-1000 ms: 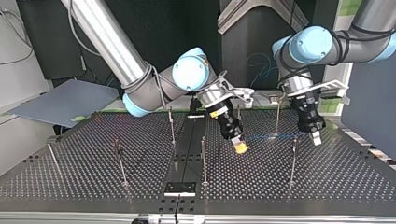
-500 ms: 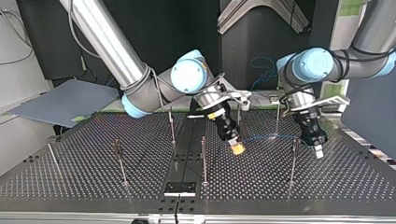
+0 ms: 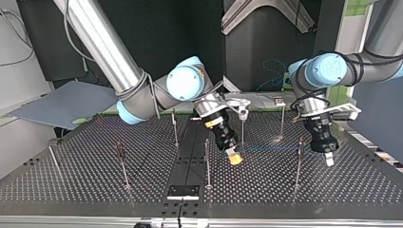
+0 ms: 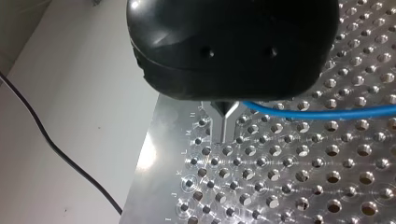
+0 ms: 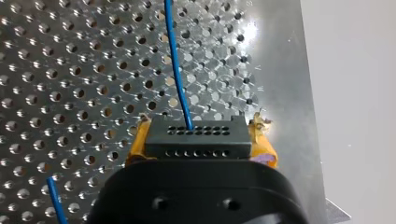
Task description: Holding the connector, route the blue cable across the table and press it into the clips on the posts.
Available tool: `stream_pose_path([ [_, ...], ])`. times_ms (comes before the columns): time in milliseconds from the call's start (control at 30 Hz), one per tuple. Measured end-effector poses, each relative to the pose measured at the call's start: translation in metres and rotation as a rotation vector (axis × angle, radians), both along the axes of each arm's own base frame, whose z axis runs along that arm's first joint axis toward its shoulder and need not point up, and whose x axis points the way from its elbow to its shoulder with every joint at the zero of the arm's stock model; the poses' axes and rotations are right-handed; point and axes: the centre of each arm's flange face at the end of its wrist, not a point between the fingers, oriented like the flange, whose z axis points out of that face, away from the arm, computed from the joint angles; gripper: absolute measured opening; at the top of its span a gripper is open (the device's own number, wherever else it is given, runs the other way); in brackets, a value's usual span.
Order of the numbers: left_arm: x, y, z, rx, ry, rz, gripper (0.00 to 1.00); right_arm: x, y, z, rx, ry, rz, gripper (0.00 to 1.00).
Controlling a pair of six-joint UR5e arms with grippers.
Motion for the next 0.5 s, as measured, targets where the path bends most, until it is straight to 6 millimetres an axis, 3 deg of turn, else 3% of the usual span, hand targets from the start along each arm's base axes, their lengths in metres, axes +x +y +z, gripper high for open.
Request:
stream_pose_path([
  [267, 0.004, 0.002, -0.001, 0.0, -0.003, -0.012, 0.0, -0.002, -0.005, 0.002, -0.002, -0.003, -0.006, 0.0],
  [500, 0.017, 0.006, -0.025, -0.004, 0.034, -0.03, 0.0, -0.004, -0.007, 0.002, -0.002, -0.002, -0.009, 0.0],
])
